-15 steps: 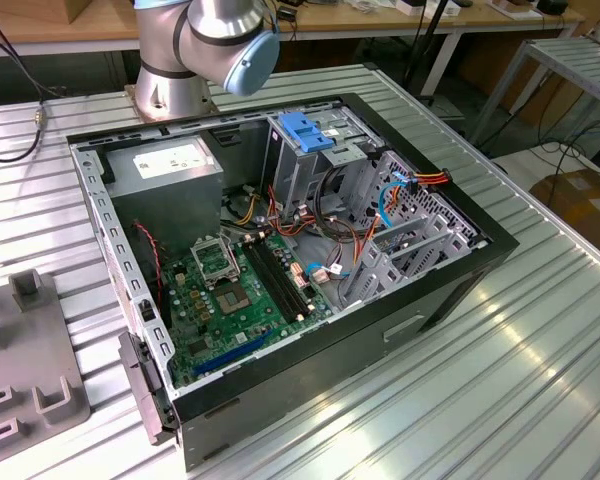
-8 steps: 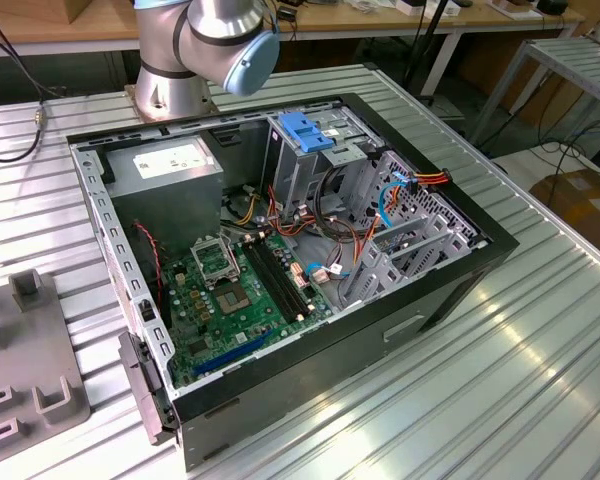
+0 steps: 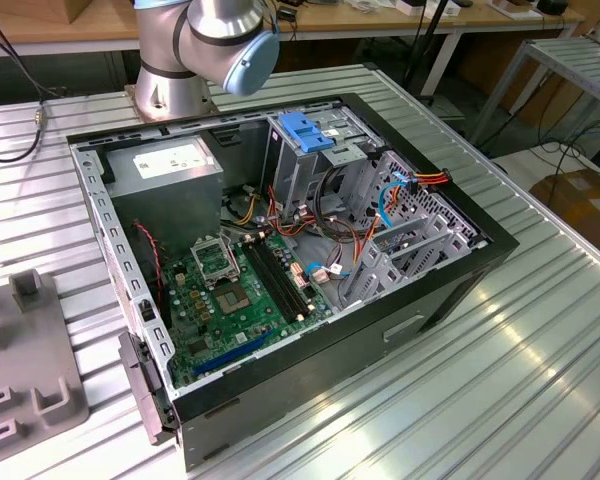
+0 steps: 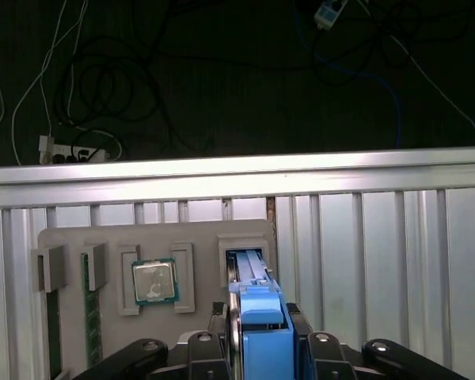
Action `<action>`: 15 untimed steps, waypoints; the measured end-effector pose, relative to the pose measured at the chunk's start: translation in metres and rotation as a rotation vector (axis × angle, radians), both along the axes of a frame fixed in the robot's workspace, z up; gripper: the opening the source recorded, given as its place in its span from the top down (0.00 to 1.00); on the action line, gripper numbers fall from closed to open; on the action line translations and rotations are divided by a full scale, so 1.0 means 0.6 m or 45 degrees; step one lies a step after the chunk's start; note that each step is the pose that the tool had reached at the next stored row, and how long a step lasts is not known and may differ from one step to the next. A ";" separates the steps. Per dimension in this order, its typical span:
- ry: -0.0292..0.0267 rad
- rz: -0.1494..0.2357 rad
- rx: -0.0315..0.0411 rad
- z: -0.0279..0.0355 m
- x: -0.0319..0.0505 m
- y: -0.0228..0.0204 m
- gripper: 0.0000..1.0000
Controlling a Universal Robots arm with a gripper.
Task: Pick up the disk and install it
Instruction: 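Pick up the disk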
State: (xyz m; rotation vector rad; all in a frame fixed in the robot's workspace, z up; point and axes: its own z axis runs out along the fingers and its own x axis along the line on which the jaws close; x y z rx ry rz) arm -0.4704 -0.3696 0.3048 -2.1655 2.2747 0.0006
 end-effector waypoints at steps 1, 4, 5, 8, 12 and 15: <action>-0.0001 0.000 0.0001 0.000 0.000 0.0000 0.63; -0.0001 0.000 0.0001 0.000 0.000 0.0000 0.63; -0.0002 0.000 0.0001 0.000 0.000 0.0000 0.63; -0.0003 0.001 0.0009 0.000 0.000 0.0001 0.63; 0.0000 0.001 0.0023 0.013 0.000 0.0001 0.63; -0.0001 0.001 0.0024 0.026 0.000 0.0001 0.63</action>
